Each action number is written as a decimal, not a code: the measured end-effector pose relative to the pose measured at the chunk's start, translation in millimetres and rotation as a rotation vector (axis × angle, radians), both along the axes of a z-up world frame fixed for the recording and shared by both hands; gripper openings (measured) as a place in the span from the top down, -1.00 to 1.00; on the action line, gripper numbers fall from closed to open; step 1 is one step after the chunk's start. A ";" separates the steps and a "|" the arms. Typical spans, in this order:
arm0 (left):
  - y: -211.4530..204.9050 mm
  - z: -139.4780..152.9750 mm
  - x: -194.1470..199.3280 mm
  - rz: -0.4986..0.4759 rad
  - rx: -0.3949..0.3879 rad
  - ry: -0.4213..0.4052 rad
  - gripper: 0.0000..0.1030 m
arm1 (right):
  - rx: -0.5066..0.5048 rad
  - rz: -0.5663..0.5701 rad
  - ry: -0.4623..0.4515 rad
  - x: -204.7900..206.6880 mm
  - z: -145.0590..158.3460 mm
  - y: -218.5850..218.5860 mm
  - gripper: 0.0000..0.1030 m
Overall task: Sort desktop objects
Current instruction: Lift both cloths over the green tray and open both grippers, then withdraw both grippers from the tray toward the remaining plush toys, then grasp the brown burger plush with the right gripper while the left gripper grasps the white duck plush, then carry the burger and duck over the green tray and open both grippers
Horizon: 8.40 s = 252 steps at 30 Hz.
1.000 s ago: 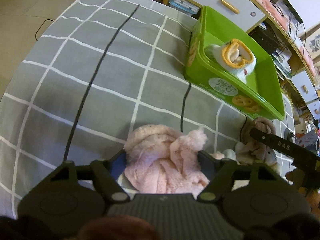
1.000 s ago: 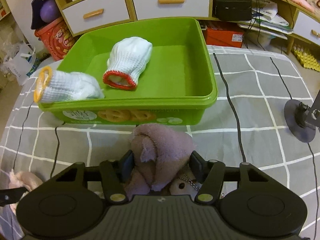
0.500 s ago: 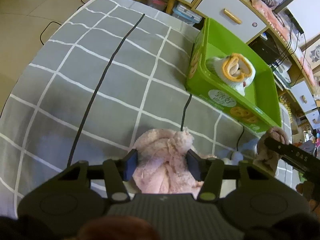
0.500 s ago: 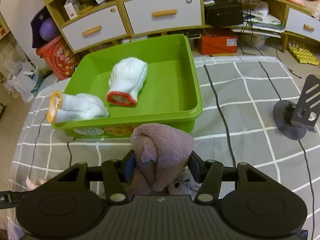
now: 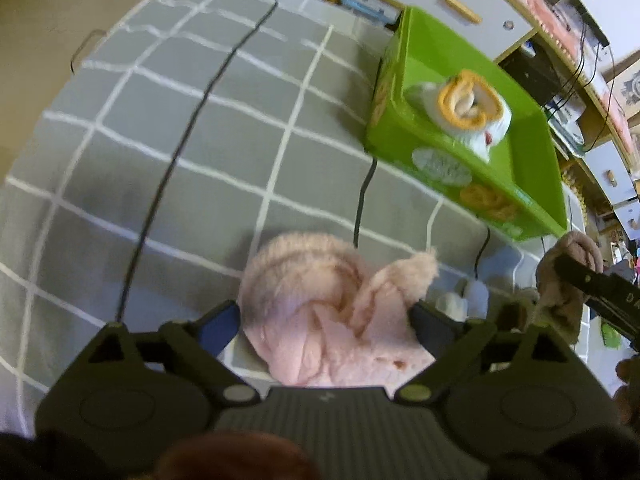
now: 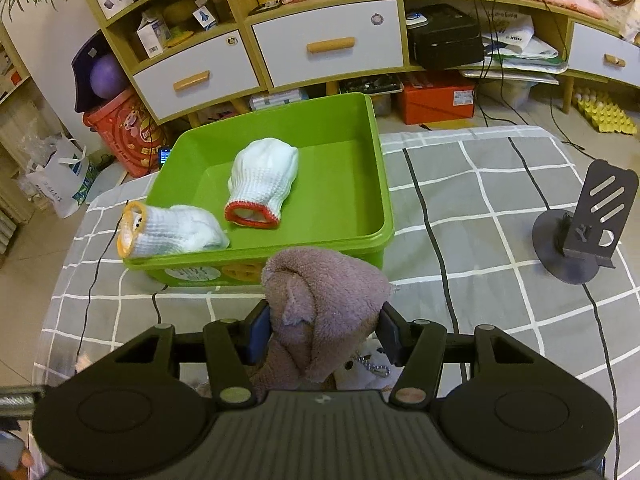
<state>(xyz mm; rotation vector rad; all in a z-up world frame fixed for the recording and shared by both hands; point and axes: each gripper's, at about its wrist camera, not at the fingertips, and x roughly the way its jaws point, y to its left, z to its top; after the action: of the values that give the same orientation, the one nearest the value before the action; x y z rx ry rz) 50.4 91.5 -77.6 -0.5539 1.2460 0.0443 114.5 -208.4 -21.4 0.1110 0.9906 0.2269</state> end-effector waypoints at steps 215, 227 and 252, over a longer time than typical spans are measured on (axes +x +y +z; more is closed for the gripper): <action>-110.7 16.1 -118.7 -0.789 0.247 -0.063 -0.35 | -0.038 0.447 0.321 -184.8 -44.3 -11.2 -0.34; -102.2 32.9 -114.7 -0.749 0.223 -0.106 -0.07 | 0.004 0.387 0.286 -175.0 -30.3 -25.8 -0.34; -88.1 100.0 -84.8 -0.606 0.143 -0.290 -0.05 | 0.108 0.282 0.130 -140.0 32.9 -40.4 -0.34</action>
<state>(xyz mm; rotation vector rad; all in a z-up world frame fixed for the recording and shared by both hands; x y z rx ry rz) -34.4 3.5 22.4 -0.0391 1.0718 -0.4391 -25.5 -248.8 11.5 0.0850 1.1230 0.5379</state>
